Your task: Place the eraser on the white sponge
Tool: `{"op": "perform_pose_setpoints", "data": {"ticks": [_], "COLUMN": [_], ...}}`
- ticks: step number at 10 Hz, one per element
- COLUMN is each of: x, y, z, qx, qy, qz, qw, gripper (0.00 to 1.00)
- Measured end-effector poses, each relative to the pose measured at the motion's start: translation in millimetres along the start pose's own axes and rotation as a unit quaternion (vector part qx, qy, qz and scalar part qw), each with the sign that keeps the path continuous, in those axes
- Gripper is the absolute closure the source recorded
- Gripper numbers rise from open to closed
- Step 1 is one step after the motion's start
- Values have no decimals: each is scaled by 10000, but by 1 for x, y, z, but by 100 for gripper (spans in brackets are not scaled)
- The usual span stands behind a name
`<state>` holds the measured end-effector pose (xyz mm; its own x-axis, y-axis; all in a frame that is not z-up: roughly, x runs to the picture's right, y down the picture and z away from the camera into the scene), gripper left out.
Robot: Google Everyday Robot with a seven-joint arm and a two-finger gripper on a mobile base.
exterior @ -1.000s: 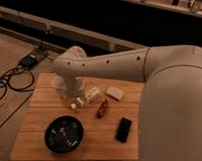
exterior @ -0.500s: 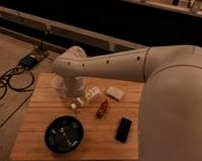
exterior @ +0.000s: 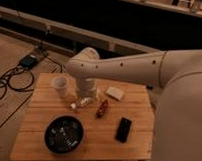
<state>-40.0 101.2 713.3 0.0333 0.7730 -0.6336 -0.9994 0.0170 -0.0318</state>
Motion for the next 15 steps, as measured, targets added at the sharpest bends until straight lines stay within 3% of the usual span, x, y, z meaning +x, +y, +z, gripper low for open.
{"op": "perform_pose_setpoints", "data": {"ticks": [3, 5, 10, 12, 15], "x": [-1, -1, -5, -4, 7], "y": [-70, -106, -163, -178, -188], "z": [26, 56, 117, 136, 147], "qx": [-95, -145, -121, -206, -313], "qy": [-156, -163, 233, 429, 685], "qz": [273, 406, 1017, 1365, 1709], "qw": [9995, 9989, 9945, 9895, 9824], "gripper": [35, 35, 35, 35, 35]}}
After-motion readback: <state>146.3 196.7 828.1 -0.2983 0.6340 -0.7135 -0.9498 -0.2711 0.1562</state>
